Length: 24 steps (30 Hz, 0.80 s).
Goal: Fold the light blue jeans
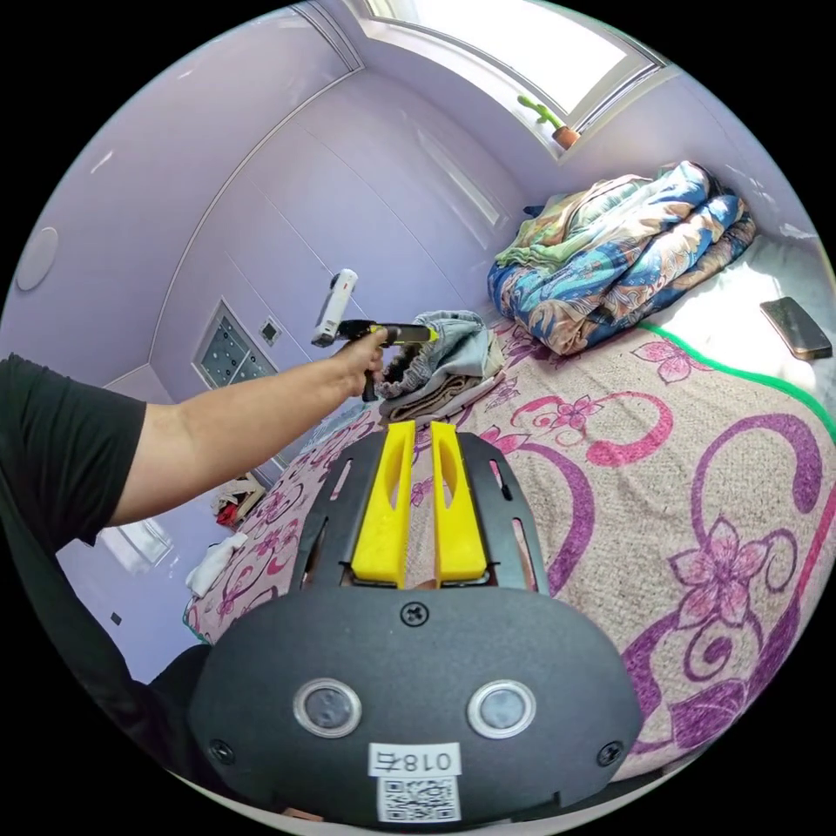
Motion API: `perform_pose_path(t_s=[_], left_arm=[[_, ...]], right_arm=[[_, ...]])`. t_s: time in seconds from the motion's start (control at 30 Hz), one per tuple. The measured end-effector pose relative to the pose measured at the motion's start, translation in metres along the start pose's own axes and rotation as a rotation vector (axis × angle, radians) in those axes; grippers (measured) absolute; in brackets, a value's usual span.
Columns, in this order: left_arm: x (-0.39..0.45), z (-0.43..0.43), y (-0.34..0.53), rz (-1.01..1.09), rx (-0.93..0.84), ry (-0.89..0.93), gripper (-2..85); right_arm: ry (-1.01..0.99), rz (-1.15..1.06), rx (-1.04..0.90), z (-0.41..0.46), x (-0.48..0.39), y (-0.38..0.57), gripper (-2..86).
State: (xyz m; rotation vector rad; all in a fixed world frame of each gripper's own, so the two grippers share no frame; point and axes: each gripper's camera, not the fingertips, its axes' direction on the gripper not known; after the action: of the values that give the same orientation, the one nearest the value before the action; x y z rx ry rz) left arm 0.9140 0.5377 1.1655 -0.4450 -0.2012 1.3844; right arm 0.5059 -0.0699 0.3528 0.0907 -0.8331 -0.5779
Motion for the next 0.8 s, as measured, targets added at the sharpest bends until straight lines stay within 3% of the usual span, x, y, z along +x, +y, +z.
perform_pose_path(t_s=[0.17,0.37,0.6,0.8], left_arm=[[-0.074,-0.103,0.127,-0.141,0.231,0.315,8.6],[-0.123,-0.259,0.355,-0.110,0.430,0.439,8.5],[-0.144,-0.430,0.669,-0.193,0.448,0.122,8.6],[-0.121,-0.506,0.986,-0.635,0.568,-0.189,8.5]], right_arm=[[0.044,-0.010,0.012,0.000,-0.009,-0.012,2.0],[0.088,-0.014,0.020,0.007,-0.023,-0.021,1.8],[0.124,-0.162,-0.058,0.025,-0.078,-0.015,2.2],[0.134,-0.192,-0.090,0.017,-0.126,-0.015,4.5]])
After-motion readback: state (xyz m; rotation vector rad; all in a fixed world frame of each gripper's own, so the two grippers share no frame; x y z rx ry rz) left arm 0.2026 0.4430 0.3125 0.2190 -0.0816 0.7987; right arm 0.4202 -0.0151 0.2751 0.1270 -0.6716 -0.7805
